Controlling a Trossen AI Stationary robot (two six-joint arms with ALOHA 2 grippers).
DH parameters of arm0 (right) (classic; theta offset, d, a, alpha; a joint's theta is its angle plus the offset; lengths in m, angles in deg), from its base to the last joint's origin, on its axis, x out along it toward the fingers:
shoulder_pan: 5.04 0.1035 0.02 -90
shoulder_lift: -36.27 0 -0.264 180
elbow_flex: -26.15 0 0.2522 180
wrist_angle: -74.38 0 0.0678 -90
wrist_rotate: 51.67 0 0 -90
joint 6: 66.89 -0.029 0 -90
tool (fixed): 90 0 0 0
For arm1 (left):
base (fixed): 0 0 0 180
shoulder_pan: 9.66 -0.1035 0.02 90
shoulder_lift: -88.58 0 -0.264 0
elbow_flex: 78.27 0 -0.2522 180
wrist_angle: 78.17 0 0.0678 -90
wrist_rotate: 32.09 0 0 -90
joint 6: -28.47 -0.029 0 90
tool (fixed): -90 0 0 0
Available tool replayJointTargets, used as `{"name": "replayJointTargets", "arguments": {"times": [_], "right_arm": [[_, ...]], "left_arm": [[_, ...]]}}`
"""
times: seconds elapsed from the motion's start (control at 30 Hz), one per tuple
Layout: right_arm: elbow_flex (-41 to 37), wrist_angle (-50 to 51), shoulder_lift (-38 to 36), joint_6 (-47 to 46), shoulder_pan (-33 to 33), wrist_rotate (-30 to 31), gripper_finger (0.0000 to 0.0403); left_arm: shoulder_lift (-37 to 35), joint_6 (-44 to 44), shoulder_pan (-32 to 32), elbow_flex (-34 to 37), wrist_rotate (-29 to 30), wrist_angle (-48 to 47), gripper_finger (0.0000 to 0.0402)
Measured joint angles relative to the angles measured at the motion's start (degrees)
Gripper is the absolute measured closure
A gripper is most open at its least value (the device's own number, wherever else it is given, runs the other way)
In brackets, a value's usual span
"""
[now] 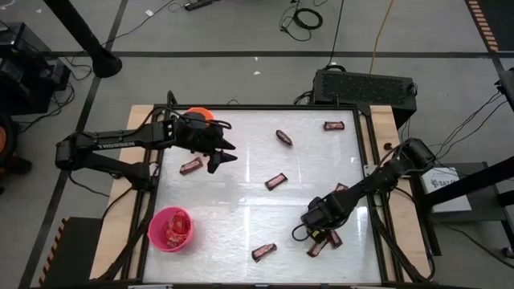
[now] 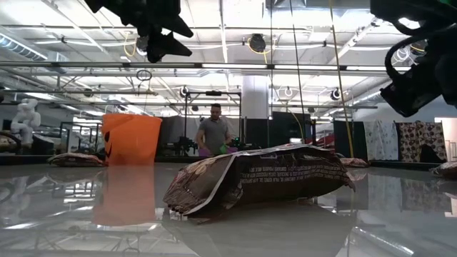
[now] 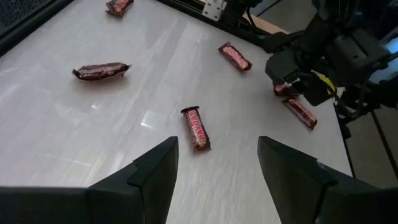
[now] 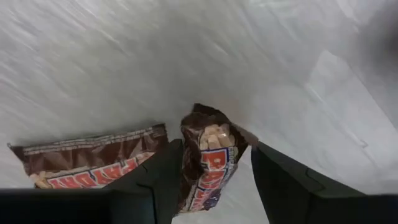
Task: Sort candy by brand, put in halloween buckets
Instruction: Put the brown chocolate bar into the orange bucket
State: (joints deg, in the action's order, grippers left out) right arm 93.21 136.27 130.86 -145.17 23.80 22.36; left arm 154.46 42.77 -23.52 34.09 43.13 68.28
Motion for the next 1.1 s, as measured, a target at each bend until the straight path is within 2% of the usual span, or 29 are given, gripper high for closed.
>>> {"name": "replayJointTargets", "arguments": {"times": [0.17, 0.47, 0.63, 0.8, 0.97, 1.1], "right_arm": [[0.0, -0.4, 0.0, 3.2, -0.3, -0.9, 0.0241], [0.5, -0.4, -0.2, 6.2, -4.3, -0.9, 0.0331], [4.3, -0.7, -0.2, 12.8, -7.8, -0.8, 0.0371], [9.5, -3.2, -0.2, 22.4, -14.7, -0.1, 0.0388], [15.1, -12.9, -0.3, 35.0, -24.2, 4.9, 0.0388], [18.1, -29.1, -0.3, 44.3, -32.5, 8.4, 0.0388]], "left_arm": [[0.0, 0.0, 0.0, 0.0, 0.0, -0.1, 0.0175], [0.0, -0.1, 0.0, 0.0, 0.1, -0.2, 0.0175], [0.0, -0.1, 0.0, 0.0, 0.3, -0.5, 0.0175], [-0.4, -0.1, 0.0, 0.0, 0.3, -3.9, 0.0175], [-2.2, 0.3, 0.0, -0.1, 0.3, -11.4, 0.0175], [-4.0, 1.5, 0.0, -0.1, 0.4, -19.0, 0.0175]]}}
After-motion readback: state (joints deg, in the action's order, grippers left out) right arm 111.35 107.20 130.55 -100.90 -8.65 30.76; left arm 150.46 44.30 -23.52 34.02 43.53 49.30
